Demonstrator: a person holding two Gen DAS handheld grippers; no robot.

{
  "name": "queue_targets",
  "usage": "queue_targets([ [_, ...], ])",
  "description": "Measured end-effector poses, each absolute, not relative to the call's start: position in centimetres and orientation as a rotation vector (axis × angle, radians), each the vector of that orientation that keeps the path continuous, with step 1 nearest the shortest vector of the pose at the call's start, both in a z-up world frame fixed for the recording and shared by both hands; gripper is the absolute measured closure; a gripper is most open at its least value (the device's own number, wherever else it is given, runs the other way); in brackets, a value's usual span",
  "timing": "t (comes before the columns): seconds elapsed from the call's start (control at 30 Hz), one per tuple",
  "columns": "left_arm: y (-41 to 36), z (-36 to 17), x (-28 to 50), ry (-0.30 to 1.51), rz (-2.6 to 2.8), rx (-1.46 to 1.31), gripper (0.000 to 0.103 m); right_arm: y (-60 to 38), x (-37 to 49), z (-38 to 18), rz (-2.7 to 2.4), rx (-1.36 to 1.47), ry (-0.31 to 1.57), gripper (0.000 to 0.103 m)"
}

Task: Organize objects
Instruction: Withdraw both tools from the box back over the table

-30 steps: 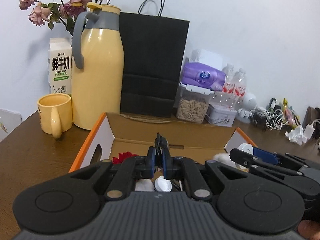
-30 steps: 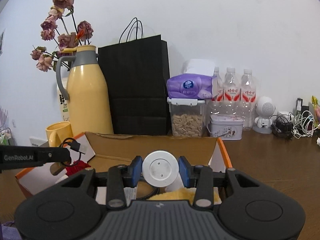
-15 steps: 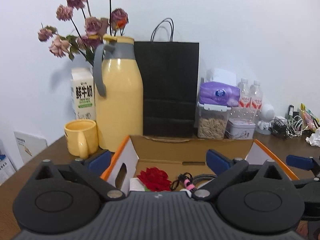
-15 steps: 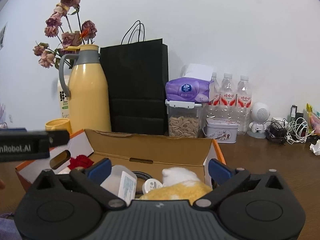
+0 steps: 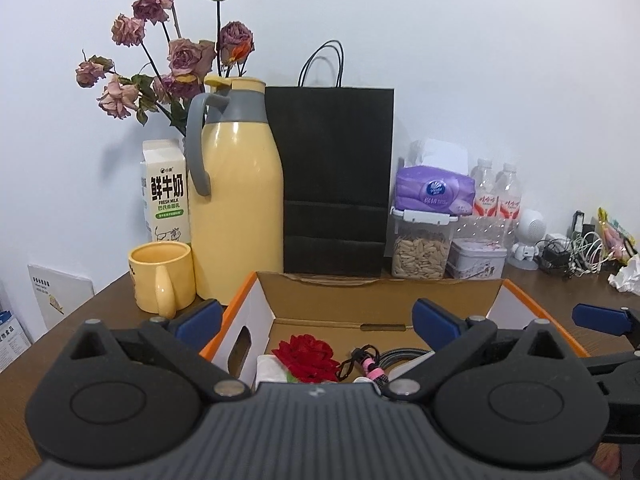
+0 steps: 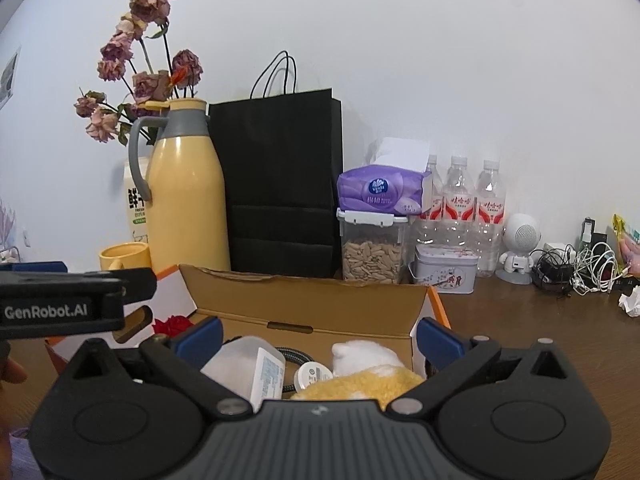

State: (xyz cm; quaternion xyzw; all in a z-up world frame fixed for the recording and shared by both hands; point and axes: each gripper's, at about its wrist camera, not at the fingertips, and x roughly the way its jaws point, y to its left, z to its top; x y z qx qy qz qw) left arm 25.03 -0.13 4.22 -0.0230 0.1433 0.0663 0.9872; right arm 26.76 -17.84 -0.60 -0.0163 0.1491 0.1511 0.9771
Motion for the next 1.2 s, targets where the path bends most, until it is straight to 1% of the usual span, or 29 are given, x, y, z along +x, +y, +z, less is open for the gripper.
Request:
queue_targets([
  [0.23,-0.7,5.9,22.4,0.236,0.103,-0.042,0.000,-18.0,23.7,0.9,0.331,-0.054,0.252,0.000],
  [0.53,-0.1,6.4,19.9,0.298,0.129,-0.035,0.000,-18.2,20.5,1.1,0.384,-0.073,0.263,0.000],
  [0.93,1.9,6.2,15.9,0.362,0.193,0.003,0.000,-18.4,16.6,-0.5,0.416,-0.109,0.342,0.000],
  [1.2,3.0,5.2,12.8,0.411,0.210,0.011,0.000,-17.7,14.2,-2.1,0.460,-0.137,0.422,0.000],
])
